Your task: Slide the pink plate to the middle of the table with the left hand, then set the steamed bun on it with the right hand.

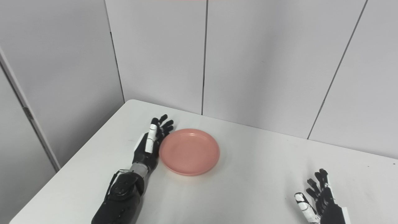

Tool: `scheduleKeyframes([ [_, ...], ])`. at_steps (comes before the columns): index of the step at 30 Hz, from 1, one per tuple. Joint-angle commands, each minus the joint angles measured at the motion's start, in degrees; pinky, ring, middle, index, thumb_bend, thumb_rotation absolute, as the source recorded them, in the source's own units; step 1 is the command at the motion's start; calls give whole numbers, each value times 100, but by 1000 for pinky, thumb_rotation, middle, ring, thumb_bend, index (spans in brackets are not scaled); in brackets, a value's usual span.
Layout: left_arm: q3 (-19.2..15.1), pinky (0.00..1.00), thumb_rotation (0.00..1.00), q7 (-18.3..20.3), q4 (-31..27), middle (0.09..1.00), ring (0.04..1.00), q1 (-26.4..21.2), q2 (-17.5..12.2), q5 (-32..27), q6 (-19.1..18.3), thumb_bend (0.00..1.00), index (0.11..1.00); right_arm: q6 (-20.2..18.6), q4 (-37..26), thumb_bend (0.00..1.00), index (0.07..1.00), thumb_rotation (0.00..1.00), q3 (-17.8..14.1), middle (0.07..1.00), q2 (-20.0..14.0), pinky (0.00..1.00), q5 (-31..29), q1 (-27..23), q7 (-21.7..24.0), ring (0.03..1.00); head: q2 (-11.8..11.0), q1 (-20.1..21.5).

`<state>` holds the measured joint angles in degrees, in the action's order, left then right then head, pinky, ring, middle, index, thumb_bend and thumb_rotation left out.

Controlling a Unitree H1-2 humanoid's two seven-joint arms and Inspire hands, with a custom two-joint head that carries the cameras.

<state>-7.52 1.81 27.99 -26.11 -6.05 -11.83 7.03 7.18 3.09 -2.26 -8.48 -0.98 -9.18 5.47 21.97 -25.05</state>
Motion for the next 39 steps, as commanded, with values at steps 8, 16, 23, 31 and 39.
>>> scheduleKeyframes([
  [8,299,952,969,-84,-418,921,928,265,582,282,30,750,936,-217,-285,276,1000,535,42,973,-24,961,68,17,-18,934,134,261],
  [16,742,1000,1000,-74,-830,965,976,696,809,652,121,707,1000,46,-126,329,1000,509,81,956,-50,919,291,-1,-74,907,390,1023],
  [23,899,1000,1000,129,-1181,991,993,936,818,665,21,695,1000,260,87,452,989,626,172,933,42,848,641,-22,-230,871,659,1844],
  [31,1064,1000,1000,346,-1601,995,1000,1112,720,722,-51,644,1000,-39,-100,489,987,663,292,926,288,837,941,-21,-465,873,960,2722],
  [39,957,1000,1000,603,-1905,998,1000,1168,508,459,-353,633,1000,-314,-294,507,985,702,446,929,537,862,1277,-110,-636,876,1254,3412],
])
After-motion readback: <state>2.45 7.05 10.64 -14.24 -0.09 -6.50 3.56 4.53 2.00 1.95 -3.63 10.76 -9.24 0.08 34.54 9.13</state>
